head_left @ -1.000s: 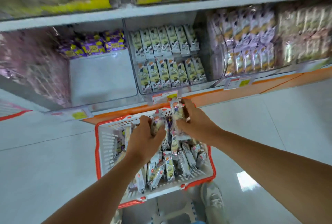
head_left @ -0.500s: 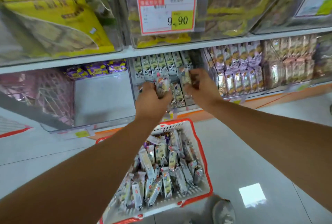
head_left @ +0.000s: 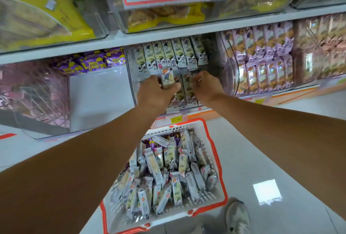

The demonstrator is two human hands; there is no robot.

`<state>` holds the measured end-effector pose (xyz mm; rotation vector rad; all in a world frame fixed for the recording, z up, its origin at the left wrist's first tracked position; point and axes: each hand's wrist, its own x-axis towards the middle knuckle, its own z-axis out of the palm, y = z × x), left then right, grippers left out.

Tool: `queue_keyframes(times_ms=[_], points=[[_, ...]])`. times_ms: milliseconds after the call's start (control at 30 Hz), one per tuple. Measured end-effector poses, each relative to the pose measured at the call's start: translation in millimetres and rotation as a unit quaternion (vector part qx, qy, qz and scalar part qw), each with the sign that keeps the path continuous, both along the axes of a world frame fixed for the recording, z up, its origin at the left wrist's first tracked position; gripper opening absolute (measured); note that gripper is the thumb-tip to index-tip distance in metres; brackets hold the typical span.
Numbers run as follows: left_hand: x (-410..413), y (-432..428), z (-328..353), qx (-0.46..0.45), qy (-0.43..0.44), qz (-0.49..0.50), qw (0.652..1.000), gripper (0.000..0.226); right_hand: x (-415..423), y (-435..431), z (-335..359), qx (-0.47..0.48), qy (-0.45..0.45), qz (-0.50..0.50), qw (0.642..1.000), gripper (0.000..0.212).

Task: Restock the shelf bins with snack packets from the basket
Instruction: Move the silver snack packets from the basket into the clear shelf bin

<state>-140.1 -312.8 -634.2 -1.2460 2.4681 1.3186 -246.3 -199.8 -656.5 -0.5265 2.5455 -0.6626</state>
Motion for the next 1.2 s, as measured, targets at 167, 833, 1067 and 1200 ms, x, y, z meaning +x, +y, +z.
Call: queue_keyframes(times_ms=[167,833,1067,1200], points=[[-16.7,6.2,-0.8,-0.024,0.001,-0.057,0.998,0.044,-5.5,-3.8,21.3,-0.223,-0.168,-0.029,0.960,0.032],[-2.8,11.7,-27.2,-0.166,-0.091,-0.343,0.920,0.045,-22.7,-7.0,0.4,0.022,-0.047,0.000,0.999,0.059],[-0.6,16.4,-23.1,-0.154,-0.102,-0.332,0.925,0.045,-18.6,4.1,-3.1,0.058,0.007,0.065,0.996,0.046],[4.0,20.5,-14.7,-0.126,-0.097,-0.325,0.932,0.043,-21.1,11.7,-1.8,0.062,0.004,0.124,0.990,0.030]])
